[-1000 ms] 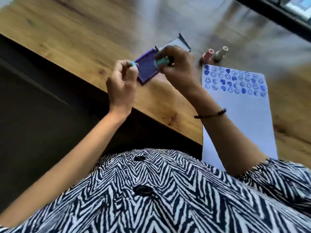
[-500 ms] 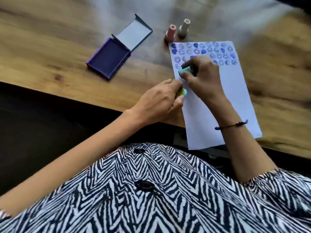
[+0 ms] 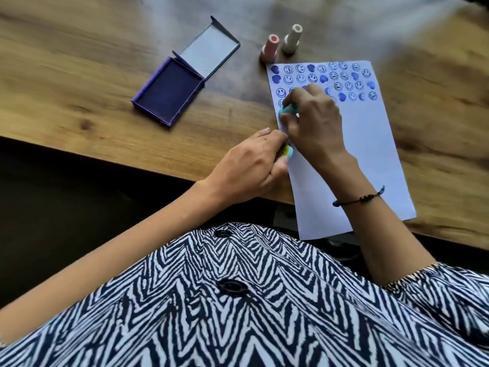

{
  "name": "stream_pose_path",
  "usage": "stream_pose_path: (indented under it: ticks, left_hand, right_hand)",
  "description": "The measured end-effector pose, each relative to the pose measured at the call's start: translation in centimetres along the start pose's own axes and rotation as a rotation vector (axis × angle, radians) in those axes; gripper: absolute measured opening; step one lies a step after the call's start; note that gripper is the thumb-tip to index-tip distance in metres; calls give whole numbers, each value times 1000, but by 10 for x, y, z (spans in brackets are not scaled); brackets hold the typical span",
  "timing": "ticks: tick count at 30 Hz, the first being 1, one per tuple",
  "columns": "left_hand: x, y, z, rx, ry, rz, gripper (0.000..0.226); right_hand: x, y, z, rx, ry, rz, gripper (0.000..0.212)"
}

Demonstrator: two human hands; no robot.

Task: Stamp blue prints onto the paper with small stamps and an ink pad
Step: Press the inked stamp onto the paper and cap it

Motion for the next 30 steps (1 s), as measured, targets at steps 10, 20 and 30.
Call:
stream_pose_path:
  ticks: [10, 20, 30]
  left_hand:
    - [0, -3, -1, -18, -44, 36, 41]
    - [2, -5, -1, -7, -29, 22, 42]
    - [0, -1, 1, 29, -7, 58, 42]
  right_hand:
    - [0, -11, -11, -100, -54, 125, 17]
    - [0, -11, -11, -109, -45, 91, 17]
    - [-8, 8, -10, 19, -54, -151, 18]
Point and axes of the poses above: each hand's wrist, its own z-axis away from the middle knuckle, its own x-axis out of the palm, y = z × x, the point moved 6 cm from there along -z, towards the middle knuckle, and after that the axes turned 12 degrees about z, right-handed, at the moved point
